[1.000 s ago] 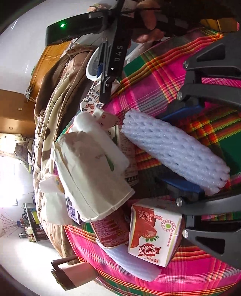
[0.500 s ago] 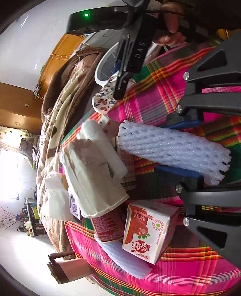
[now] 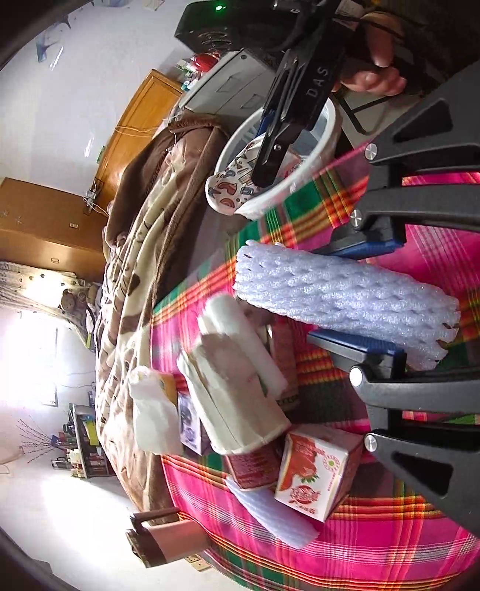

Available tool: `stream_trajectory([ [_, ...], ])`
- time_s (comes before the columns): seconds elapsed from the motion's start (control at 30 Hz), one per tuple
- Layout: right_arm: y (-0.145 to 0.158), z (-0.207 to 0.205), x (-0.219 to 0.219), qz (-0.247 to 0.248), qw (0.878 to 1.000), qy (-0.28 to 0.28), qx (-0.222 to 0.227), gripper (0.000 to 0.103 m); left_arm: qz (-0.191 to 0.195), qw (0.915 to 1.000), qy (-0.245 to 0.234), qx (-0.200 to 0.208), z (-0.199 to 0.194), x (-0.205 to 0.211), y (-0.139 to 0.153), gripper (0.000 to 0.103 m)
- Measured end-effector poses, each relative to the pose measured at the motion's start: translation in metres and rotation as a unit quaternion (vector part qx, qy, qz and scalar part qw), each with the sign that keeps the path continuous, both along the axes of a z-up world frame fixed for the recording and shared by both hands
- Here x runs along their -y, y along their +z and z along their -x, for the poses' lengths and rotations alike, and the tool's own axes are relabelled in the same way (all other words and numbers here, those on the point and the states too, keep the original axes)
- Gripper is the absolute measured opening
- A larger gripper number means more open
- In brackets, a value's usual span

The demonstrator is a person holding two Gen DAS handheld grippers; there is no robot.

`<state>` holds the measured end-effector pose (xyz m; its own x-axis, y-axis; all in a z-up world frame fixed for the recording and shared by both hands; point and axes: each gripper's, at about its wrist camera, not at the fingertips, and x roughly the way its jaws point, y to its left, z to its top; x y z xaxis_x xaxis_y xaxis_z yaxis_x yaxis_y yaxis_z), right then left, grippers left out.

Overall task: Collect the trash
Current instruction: 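Carry the wrapper and foam net over the bin and release both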

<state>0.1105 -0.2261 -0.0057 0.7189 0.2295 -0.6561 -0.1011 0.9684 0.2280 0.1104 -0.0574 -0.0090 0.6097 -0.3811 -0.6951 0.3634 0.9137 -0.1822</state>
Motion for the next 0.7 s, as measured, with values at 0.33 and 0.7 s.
stream_trajectory([
  [0.33,0.014,0.023,0.037,0.002,0.998,-0.061,0.022,0.044,0.003,0.999,-0.035,0.027,0.005,0.048,0.019,0.037],
  [0.7,0.011,0.033,0.079,0.009,0.991,-0.132,0.016,0.044,0.002,0.9959,-0.081,0.04,0.001,0.104,0.027,0.037],
])
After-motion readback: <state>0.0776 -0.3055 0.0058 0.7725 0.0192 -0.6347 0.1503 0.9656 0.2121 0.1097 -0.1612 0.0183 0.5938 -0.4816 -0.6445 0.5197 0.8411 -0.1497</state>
